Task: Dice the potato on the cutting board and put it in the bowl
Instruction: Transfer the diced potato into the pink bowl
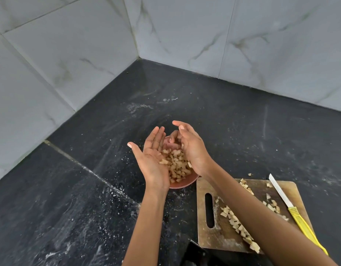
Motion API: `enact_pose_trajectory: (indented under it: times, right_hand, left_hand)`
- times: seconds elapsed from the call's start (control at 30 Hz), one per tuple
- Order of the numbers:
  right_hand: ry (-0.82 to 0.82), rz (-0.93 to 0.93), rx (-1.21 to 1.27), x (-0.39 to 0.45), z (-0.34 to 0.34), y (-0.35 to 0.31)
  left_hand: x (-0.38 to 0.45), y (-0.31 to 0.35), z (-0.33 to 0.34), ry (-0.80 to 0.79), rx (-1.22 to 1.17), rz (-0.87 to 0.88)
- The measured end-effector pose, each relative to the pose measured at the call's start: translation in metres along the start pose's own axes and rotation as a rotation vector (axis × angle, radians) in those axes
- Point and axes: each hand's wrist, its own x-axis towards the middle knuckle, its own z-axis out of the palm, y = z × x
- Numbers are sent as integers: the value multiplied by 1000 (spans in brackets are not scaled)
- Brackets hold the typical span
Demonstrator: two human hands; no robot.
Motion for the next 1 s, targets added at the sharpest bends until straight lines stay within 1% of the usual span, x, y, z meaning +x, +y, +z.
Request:
enact_pose_trajectory:
  times: [0.07,0.1,0.2,0.27,0.33,0.4,0.47,0.53,0.57,0.63,0.7,0.73,0.77,0.8,0.87,1.0]
  right_hand:
    - [-54,15,-60,1,-2,1]
    - [-94,12,-138,0,-2,2]
    - [-260,-104,-540,-2,-4,3]
    - [-339,-221,-734,-1,-4,6]
    - [-333,-308,-861,3,-8,8]
    - [-275,-316,-906,8,-12,8]
    - [-194,-311,-853,11,-14,9]
    - [-82,-318,-762,11,-11,8]
    - [-38,-287,-662,10,-9,7]
    - [26,-136,-309,6,-4,3]
    - [65,20,83,5,-7,-1]
    - [82,74,216,5,-9,-3]
    - [94,113,311,4,-10,-6]
    - [104,138,374,3,-10,-8]
    - [137,165,426,-1,-11,-12]
    - [139,164,463,-12,-18,-15]
  left_hand:
    - [0,-1,-1,-46,24,-32]
    - [-1,0,-1,-62,34,-44]
    - [-1,3,0,-50,14,-61]
    - [2,6,-1,-36,-1,-61]
    - [3,9,-2,-61,-42,-70]
    - [3,11,-3,-84,-77,-66]
    - [4,13,-3,-109,-109,-55]
    - [1,12,-2,-140,-53,-17]
    - [-1,11,-2,-143,53,20]
    - [-5,10,-3,-147,386,162]
    - [-6,6,-8,-221,701,390]
    - [-6,2,-11,-260,839,472]
    - [-6,-1,-12,-285,961,509]
    - [-7,-4,-12,-303,1055,533]
    - [-9,-12,-11,-316,1163,591]
    - [-12,-18,-12,-167,1289,685]
